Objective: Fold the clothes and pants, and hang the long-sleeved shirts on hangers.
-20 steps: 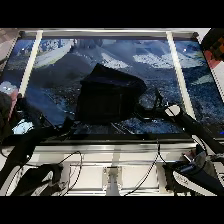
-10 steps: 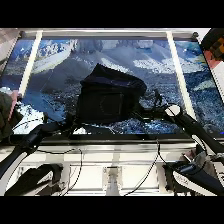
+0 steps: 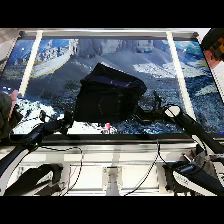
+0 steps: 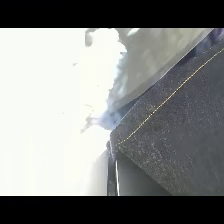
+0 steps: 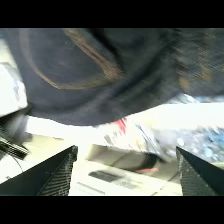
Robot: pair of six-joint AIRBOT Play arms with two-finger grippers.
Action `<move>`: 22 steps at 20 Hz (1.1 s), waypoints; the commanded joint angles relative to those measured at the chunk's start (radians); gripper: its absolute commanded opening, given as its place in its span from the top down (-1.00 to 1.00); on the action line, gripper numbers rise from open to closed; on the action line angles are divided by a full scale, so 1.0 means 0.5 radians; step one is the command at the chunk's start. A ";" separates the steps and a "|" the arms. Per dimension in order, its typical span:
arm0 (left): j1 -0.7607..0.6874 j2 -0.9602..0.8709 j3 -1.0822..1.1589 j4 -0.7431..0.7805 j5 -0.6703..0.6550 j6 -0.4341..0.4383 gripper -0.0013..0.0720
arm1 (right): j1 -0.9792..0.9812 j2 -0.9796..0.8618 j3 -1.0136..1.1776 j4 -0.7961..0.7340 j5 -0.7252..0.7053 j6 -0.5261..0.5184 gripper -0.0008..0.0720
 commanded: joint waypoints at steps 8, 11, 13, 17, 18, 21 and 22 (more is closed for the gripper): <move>-0.475 0.002 0.158 -0.006 -0.183 0.014 0.94 | 0.001 -0.006 -0.234 0.107 -0.579 0.308 -0.69; -0.526 0.003 0.158 -0.006 -0.184 0.014 0.94 | -0.001 -0.063 -0.233 0.114 -0.742 0.346 -0.69; -0.526 0.003 0.158 -0.006 -0.191 0.014 0.94 | -0.001 -0.126 -0.233 0.130 -0.753 0.370 -0.69; -0.526 0.003 0.158 -0.006 -0.205 0.014 0.94 | 0.001 -0.261 -0.233 0.196 -0.813 0.400 -0.65; -0.526 0.003 0.158 -0.006 -0.205 0.014 0.94 | 0.002 -0.289 -0.233 0.230 -0.844 0.399 -0.46; -0.526 0.003 0.158 -0.006 -0.208 0.014 0.94 | 0.001 -0.314 -0.230 0.242 -0.857 0.399 -0.02; -0.526 0.003 0.158 -0.006 -0.233 0.014 0.94 | 0.002 -0.314 -0.220 0.240 -0.846 0.398 0.26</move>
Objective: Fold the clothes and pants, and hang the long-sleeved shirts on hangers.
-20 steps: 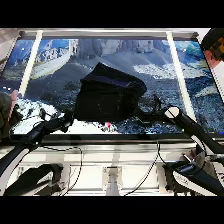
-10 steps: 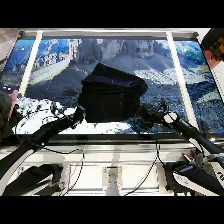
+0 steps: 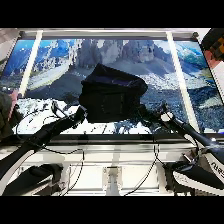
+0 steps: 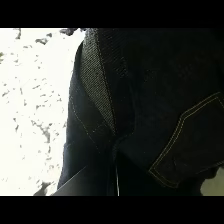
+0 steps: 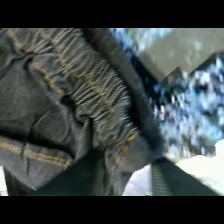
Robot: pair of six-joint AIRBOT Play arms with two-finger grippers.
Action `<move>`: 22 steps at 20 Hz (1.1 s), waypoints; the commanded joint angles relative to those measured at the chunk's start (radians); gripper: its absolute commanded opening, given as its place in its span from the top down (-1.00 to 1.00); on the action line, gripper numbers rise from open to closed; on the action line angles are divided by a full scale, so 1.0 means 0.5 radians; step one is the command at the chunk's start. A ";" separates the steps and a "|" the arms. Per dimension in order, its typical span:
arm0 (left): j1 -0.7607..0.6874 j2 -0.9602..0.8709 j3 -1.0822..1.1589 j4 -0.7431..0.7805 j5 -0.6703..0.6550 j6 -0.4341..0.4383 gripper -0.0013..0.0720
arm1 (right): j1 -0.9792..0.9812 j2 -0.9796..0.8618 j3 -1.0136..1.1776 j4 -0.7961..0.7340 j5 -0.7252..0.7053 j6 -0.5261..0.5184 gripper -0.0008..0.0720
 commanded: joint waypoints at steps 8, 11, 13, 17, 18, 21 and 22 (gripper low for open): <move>-0.005 0.006 0.011 0.127 -0.549 -0.208 0.94 | -0.001 0.119 0.118 -0.013 0.046 -0.148 0.89; -0.008 0.068 0.227 0.656 -0.574 -0.208 0.95 | -0.001 0.374 0.282 -0.130 0.185 -0.220 0.89; -0.007 0.094 0.503 0.916 -0.574 -0.208 0.95 | -0.001 0.495 0.505 -0.277 0.275 -0.220 0.89; 0.053 0.040 1.141 1.191 -0.574 -0.208 0.95 | -0.062 0.475 1.152 -0.587 0.279 -0.220 0.89; 0.062 0.014 1.291 1.235 -0.574 -0.208 0.95 | -0.080 0.446 1.314 -0.653 0.279 -0.221 0.89; 0.061 -0.068 1.645 1.366 -0.574 -0.208 0.95 | -0.079 0.367 1.667 -0.752 0.280 -0.224 0.89; 0.062 -0.092 1.730 1.366 -0.575 -0.208 0.95 | -0.079 0.348 1.744 -0.757 0.280 -0.224 0.89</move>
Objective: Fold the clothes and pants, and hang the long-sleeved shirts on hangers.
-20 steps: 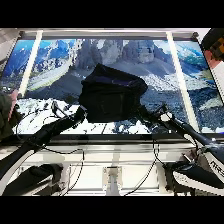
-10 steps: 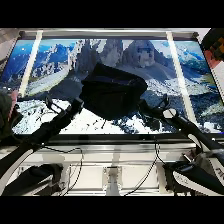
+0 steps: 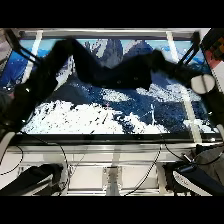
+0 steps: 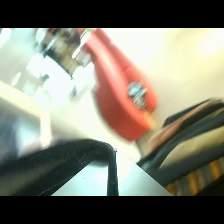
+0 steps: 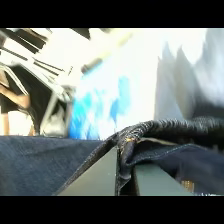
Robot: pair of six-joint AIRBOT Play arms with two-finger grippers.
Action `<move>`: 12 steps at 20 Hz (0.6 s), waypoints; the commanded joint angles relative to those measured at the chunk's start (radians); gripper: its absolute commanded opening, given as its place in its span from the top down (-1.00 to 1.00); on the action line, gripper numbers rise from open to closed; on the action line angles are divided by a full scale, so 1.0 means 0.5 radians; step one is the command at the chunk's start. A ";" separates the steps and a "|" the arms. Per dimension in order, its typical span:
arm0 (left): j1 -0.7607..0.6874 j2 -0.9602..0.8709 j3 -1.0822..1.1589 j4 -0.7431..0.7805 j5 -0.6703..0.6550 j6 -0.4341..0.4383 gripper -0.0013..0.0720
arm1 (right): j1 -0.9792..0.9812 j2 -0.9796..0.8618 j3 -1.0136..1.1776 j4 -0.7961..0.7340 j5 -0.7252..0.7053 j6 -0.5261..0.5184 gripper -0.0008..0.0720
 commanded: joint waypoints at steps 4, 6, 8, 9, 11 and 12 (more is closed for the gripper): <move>0.012 -0.158 0.532 0.141 -0.008 0.000 0.95 | -0.005 -0.087 0.438 -0.130 0.010 -0.004 0.89; 0.015 -0.211 0.590 0.141 -0.009 0.001 0.95 | -0.005 -0.107 0.437 -0.131 0.022 -0.004 0.89; 0.038 -0.296 0.662 0.141 -0.018 -0.001 0.95 | -0.005 -0.158 0.437 -0.134 0.003 -0.004 0.89; 0.048 -0.350 0.705 0.140 -0.026 -0.001 0.95 | -0.005 -0.198 0.437 -0.134 -0.041 -0.005 0.89; 0.066 -0.466 0.784 0.140 -0.037 -0.002 0.95 | -0.005 -0.294 0.437 -0.131 -0.204 -0.004 0.89; 0.071 -0.531 0.830 0.140 -0.038 -0.002 0.95 | -0.005 -0.353 0.438 -0.130 -0.338 -0.004 0.89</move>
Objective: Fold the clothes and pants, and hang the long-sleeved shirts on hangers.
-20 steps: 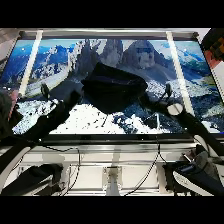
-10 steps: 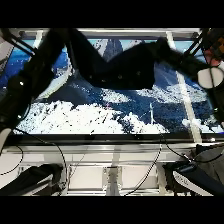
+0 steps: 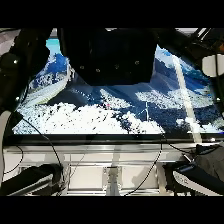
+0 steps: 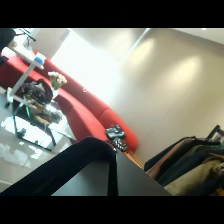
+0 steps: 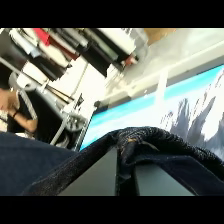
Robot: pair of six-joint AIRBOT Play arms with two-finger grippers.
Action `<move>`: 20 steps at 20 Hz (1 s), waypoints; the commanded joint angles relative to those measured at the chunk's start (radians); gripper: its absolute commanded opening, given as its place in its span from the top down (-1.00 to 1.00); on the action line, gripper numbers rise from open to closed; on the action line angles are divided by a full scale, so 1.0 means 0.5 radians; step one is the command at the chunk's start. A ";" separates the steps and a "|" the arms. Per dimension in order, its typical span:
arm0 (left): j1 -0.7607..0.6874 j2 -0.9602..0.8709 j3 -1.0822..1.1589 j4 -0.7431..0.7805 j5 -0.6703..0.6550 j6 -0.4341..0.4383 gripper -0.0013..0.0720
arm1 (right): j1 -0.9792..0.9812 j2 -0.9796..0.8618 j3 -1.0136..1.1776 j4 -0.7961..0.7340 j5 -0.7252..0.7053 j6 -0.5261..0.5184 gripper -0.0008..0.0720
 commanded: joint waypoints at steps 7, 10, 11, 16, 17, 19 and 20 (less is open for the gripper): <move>0.080 -0.649 0.696 0.006 0.133 0.000 0.95 | -0.001 -0.638 0.330 0.024 -0.887 0.001 0.89; 0.084 -0.719 0.752 0.005 0.298 0.155 0.95 | -0.002 -0.864 0.538 0.024 -0.864 0.001 0.89; 0.083 -0.726 0.752 0.005 0.412 0.285 0.95 | -0.011 -0.905 0.555 0.023 -0.849 0.000 0.89; 0.085 -0.751 0.698 0.005 0.957 0.594 0.95 | -0.220 -0.939 0.552 0.021 0.045 0.058 0.89; 0.087 -0.752 0.677 0.005 0.999 0.594 0.95 | -0.275 -0.938 0.547 0.004 0.280 0.115 0.90; 0.105 -0.751 0.620 0.005 1.167 0.595 0.96 | -0.354 -0.922 0.513 -0.089 0.539 0.177 0.90; 0.105 -0.745 0.574 0.008 1.252 0.605 0.96 | -0.370 -0.900 0.473 -0.123 0.608 0.176 0.90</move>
